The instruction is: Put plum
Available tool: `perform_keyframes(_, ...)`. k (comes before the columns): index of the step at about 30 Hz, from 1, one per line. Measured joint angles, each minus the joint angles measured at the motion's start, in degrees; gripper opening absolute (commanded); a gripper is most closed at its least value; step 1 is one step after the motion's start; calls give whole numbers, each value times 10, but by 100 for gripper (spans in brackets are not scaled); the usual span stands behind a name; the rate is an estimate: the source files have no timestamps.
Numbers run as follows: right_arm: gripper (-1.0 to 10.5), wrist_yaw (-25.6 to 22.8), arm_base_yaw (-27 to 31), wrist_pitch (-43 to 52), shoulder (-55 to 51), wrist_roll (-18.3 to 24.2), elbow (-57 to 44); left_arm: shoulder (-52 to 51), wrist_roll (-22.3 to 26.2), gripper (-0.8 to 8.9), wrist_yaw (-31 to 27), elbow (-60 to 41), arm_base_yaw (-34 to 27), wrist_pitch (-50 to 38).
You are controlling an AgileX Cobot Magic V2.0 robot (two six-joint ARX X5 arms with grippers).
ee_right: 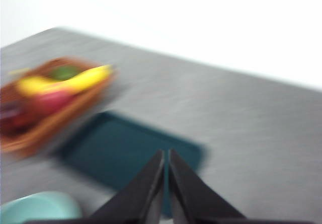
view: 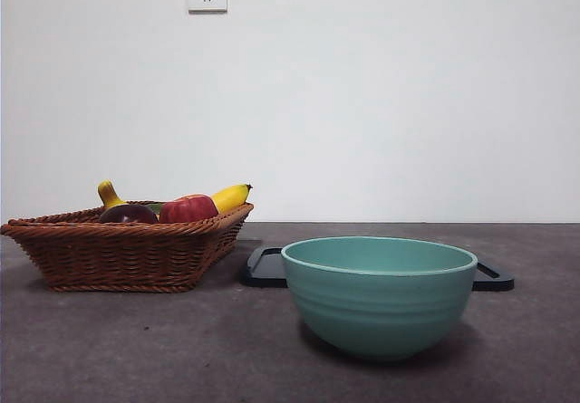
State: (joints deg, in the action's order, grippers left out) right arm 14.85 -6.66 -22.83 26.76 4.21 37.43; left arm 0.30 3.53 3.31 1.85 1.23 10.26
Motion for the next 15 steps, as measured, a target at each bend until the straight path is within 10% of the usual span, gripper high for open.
perform_keyframes(15, 5, -46, 67, 193, -225, -6, -300, 0, 0, 7, 0, 0, 0, 0)
